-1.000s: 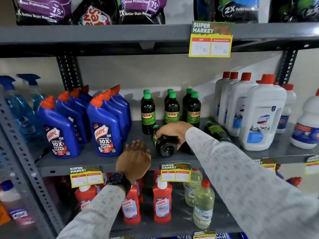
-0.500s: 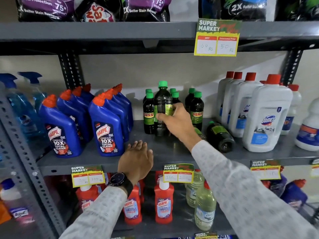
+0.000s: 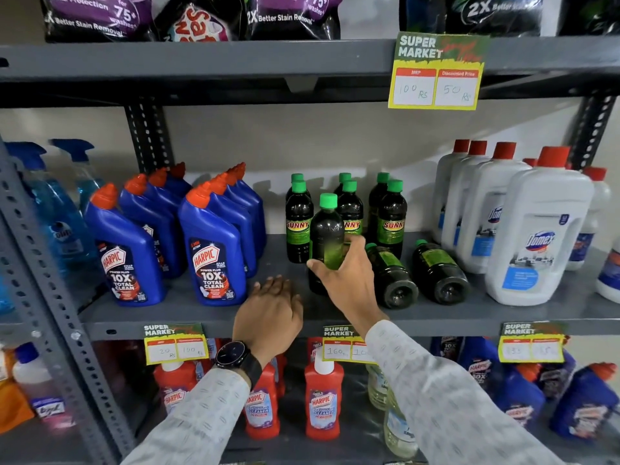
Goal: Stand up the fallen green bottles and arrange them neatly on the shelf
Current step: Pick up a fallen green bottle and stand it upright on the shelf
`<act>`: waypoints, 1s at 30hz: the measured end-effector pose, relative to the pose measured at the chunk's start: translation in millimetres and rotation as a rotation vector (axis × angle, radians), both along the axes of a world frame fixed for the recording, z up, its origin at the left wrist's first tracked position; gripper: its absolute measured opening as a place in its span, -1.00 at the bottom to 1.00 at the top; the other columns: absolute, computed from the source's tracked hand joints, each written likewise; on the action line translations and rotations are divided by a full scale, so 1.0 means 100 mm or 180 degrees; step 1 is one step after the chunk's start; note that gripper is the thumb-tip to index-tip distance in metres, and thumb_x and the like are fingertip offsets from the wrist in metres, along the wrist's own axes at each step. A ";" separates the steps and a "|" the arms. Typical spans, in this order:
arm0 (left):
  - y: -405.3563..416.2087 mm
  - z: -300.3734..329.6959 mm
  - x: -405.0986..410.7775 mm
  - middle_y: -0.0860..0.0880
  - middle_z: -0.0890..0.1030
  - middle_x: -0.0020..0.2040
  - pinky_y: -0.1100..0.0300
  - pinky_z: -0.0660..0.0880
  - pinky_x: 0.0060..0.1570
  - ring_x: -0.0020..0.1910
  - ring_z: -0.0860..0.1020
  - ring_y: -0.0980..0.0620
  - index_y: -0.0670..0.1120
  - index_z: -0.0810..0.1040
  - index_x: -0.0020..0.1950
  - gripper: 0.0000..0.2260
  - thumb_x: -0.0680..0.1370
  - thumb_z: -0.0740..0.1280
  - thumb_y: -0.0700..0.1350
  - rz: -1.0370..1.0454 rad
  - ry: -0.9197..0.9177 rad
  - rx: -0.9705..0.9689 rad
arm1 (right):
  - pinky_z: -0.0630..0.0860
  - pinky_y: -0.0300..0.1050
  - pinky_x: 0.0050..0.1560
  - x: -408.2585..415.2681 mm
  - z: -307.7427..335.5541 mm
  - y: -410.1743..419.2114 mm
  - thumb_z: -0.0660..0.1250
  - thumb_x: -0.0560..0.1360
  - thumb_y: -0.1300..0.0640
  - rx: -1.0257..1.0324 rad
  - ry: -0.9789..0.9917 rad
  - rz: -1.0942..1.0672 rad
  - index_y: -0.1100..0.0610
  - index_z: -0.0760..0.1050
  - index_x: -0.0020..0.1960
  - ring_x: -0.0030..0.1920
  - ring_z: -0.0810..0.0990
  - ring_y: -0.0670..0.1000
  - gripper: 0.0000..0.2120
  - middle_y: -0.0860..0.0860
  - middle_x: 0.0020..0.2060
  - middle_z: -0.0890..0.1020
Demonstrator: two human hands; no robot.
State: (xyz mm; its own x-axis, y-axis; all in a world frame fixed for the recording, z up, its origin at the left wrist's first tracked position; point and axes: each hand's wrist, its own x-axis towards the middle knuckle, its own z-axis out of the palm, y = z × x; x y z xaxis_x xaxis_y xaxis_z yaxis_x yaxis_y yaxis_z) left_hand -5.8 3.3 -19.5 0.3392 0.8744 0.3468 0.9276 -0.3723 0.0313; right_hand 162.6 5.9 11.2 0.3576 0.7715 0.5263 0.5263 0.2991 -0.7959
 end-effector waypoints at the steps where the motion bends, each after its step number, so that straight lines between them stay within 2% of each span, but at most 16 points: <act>1: 0.00 0.00 0.00 -0.12 0.35 0.59 0.00 0.13 0.60 0.59 0.28 -0.03 -0.14 0.31 0.58 -0.47 0.69 -0.06 0.07 -0.0004 -0.0001 0.0005 | 0.56 -0.09 0.09 0.01 0.00 0.01 0.59 0.33 -0.16 -0.0001 0.0035 0.0078 -0.18 0.25 0.26 0.10 0.61 -0.08 -0.32 -0.12 0.12 0.59; 3: 0.01 -0.01 -0.01 -0.12 0.34 0.60 0.00 0.13 0.60 0.59 0.28 -0.03 -0.13 0.31 0.58 -0.47 0.69 -0.07 0.08 0.0007 0.0045 0.0022 | 0.53 -0.17 0.14 0.03 0.01 0.03 0.59 0.36 -0.08 -0.0019 0.0305 0.0395 -0.22 0.25 0.33 0.14 0.61 -0.17 -0.30 -0.12 0.19 0.59; 5: 0.01 -0.02 -0.01 -0.12 0.33 0.60 0.00 0.13 0.60 0.60 0.28 -0.03 -0.14 0.30 0.59 -0.46 0.69 -0.08 0.08 0.0008 0.0106 0.0028 | 0.53 -0.16 0.22 0.07 0.00 0.05 0.53 0.46 0.12 -0.0077 0.0802 0.0863 -0.23 0.27 0.43 0.17 0.61 -0.23 -0.32 -0.14 0.21 0.62; 7: 0.02 -0.03 -0.01 -0.11 0.32 0.60 0.01 0.12 0.60 0.60 0.26 -0.02 -0.13 0.29 0.59 -0.46 0.69 -0.09 0.08 0.0012 0.0115 0.0018 | 0.53 0.04 0.37 0.12 -0.01 0.07 0.44 0.54 0.33 -0.0153 0.1284 0.1201 -0.11 0.32 0.52 0.23 0.63 -0.11 -0.33 -0.06 0.24 0.65; 9: 0.03 -0.02 -0.01 -0.11 0.32 0.61 0.01 0.11 0.61 0.60 0.25 -0.02 -0.13 0.29 0.59 -0.46 0.69 -0.10 0.08 0.0010 0.0101 0.0005 | 0.51 0.11 0.40 0.13 -0.01 0.07 0.43 0.54 0.41 -0.0169 0.1374 0.1253 0.00 0.36 0.53 0.26 0.64 0.01 -0.34 0.02 0.24 0.67; 13: 0.03 -0.02 0.00 -0.11 0.30 0.62 0.02 0.09 0.61 0.61 0.24 -0.01 -0.13 0.27 0.60 -0.45 0.69 -0.10 0.08 0.0018 0.0071 -0.0031 | 0.58 -0.04 0.28 0.10 0.01 0.05 0.60 0.44 0.28 -0.0137 0.0928 0.0979 0.09 0.40 0.50 0.22 0.63 -0.01 -0.30 0.06 0.24 0.64; 17: 0.03 -0.02 0.00 -0.10 0.28 0.62 0.03 0.08 0.61 0.62 0.22 0.00 -0.12 0.27 0.60 -0.45 0.69 -0.11 0.09 0.0017 0.0047 -0.0038 | 0.57 -0.22 0.13 0.10 0.01 0.05 0.68 0.35 0.16 0.0053 0.0579 0.0808 0.03 0.48 0.36 0.15 0.61 -0.07 -0.34 0.03 0.19 0.57; 19: 0.03 -0.02 0.00 -0.10 0.28 0.62 0.03 0.09 0.61 0.62 0.23 -0.01 -0.12 0.27 0.60 -0.46 0.69 -0.10 0.09 0.0018 0.0043 -0.0025 | 0.57 -0.18 0.20 0.11 0.00 0.05 0.67 0.36 0.16 -0.0070 0.0651 0.0820 0.05 0.45 0.43 0.19 0.60 -0.06 -0.29 0.03 0.22 0.56; 22: 0.02 -0.02 0.00 -0.10 0.29 0.62 0.04 0.08 0.61 0.61 0.23 0.00 -0.12 0.28 0.60 -0.46 0.70 -0.09 0.08 0.0032 0.0039 -0.0025 | 0.55 0.00 0.34 0.13 -0.01 0.07 0.53 0.45 0.37 -0.0295 0.1172 0.1100 0.08 0.36 0.52 0.29 0.60 0.04 -0.28 0.06 0.27 0.61; 24: 0.03 -0.02 0.00 -0.09 0.29 0.62 0.03 0.08 0.61 0.61 0.23 0.00 -0.11 0.27 0.60 -0.46 0.70 -0.09 0.08 0.0015 -0.0016 -0.0050 | 0.56 0.02 0.32 0.14 -0.01 0.09 0.50 0.46 0.43 -0.0300 0.1255 0.1165 0.11 0.34 0.52 0.29 0.61 0.08 -0.28 0.09 0.26 0.62; 26: 0.02 -0.02 -0.01 -0.09 0.29 0.62 0.03 0.09 0.61 0.61 0.23 -0.01 -0.11 0.27 0.61 -0.46 0.70 -0.09 0.09 -0.0008 -0.0056 -0.0073 | 0.60 -0.04 0.24 0.14 -0.01 0.08 0.56 0.42 0.39 -0.0269 0.1177 0.1110 0.09 0.35 0.47 0.22 0.62 -0.04 -0.28 0.08 0.24 0.61; 28: 0.02 -0.02 -0.01 -0.10 0.30 0.62 0.02 0.10 0.61 0.61 0.25 -0.01 -0.11 0.27 0.60 -0.46 0.70 -0.09 0.09 -0.0014 -0.0065 -0.0058 | 0.59 -0.22 0.11 0.14 -0.02 0.08 0.64 0.36 0.32 -0.0236 0.1042 0.1015 0.03 0.34 0.38 0.07 0.60 -0.26 -0.27 0.01 0.18 0.59; 30: 0.02 -0.02 -0.01 -0.09 0.31 0.61 0.03 0.11 0.61 0.61 0.25 -0.01 -0.11 0.28 0.60 -0.46 0.70 -0.09 0.09 -0.0008 -0.0057 -0.0049 | 0.55 -0.34 0.02 0.14 -0.04 0.08 0.67 0.32 0.28 -0.0204 0.0965 0.0942 0.02 0.34 0.35 -0.02 0.56 -0.37 -0.24 -0.01 0.12 0.57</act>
State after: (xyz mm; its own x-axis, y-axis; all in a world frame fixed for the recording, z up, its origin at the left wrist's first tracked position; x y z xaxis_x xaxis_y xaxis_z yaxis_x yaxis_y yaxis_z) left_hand -6.9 5.5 -21.8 0.3352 0.8789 0.3394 0.9260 -0.3738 0.0535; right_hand 176.5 14.4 7.6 0.2471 0.8917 0.3792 0.1646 0.3470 -0.9233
